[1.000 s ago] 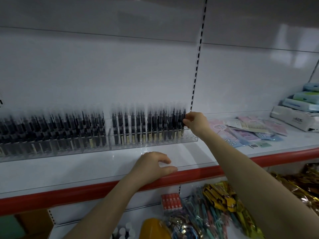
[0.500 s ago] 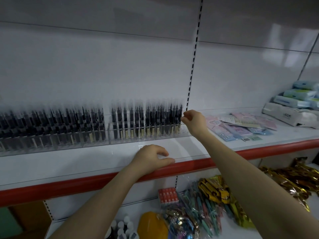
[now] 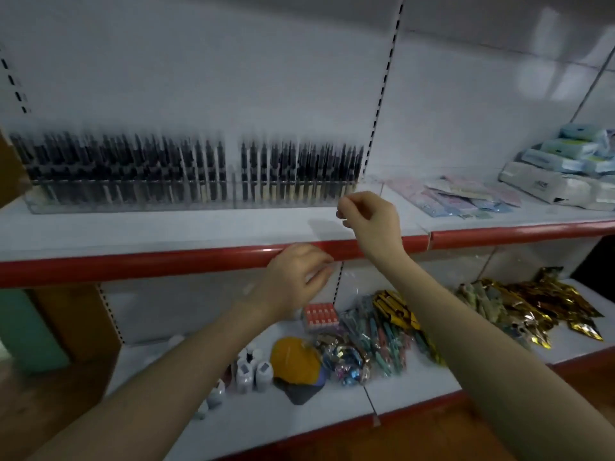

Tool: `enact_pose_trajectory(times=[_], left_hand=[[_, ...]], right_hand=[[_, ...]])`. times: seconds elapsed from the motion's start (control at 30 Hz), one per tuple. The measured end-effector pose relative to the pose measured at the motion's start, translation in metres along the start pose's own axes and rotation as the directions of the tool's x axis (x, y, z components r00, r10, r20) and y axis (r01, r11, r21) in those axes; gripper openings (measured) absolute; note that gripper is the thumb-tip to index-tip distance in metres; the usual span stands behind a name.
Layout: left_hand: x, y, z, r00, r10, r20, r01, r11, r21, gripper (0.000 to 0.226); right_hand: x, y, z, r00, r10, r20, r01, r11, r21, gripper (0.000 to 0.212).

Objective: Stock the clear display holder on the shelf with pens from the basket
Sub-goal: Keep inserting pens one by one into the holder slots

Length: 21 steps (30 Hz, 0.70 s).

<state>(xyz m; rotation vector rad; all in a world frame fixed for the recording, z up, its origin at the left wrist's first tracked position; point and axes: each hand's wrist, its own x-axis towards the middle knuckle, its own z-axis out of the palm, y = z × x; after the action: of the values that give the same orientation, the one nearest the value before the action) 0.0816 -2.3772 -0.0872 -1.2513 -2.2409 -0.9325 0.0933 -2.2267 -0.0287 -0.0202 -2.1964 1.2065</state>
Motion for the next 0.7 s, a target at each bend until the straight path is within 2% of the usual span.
enact_pose_trajectory(times=[0.03,0.13,0.23,0.33,0.43,0.5,0.63,0.7], left_hand=[[-0.018,-0.001,0.000,0.999,-0.032,0.007,0.032,0.999,-0.035,0.029],[-0.076,-0.008,0.002,0.965,-0.248,0.090,0.257,0.960,-0.110,0.020],[-0.138,-0.029,0.022,0.877,-0.441,0.191,0.471,0.867,-0.160,0.020],[-0.207,-0.053,0.054,0.780,-0.558,0.281,0.613,0.771,-0.171,0.018],[-0.281,-0.076,0.091,0.644,-0.668,0.374,0.746,0.655,-0.115,0.021],[-0.330,-0.093,0.117,0.563,-0.696,0.446,0.788,0.615,-0.036,0.023],[-0.414,-0.116,0.163,0.394,-0.702,0.594,0.840,0.537,0.077,0.014],[-0.445,-0.126,0.184,0.329,-0.678,0.657,0.841,0.527,0.122,0.018]], right_hand=[[-0.019,-0.002,0.007,1.000,-0.009,0.029,0.009,1.000,0.008,0.014],[-0.080,0.002,0.034,0.983,0.007,0.186,-0.011,1.000,0.018,0.013],[-0.137,0.035,0.070,0.919,0.113,0.377,-0.112,0.993,-0.027,0.014],[-0.198,0.084,0.107,0.839,0.283,0.464,-0.268,0.958,-0.099,0.017],[-0.264,0.141,0.141,0.736,0.480,0.478,-0.448,0.874,-0.188,0.022],[-0.310,0.177,0.160,0.666,0.583,0.465,-0.520,0.810,-0.271,0.023],[-0.392,0.241,0.197,0.449,0.743,0.497,-0.610,0.661,-0.437,0.017],[-0.419,0.265,0.215,0.354,0.786,0.507,-0.598,0.607,-0.523,0.018]])
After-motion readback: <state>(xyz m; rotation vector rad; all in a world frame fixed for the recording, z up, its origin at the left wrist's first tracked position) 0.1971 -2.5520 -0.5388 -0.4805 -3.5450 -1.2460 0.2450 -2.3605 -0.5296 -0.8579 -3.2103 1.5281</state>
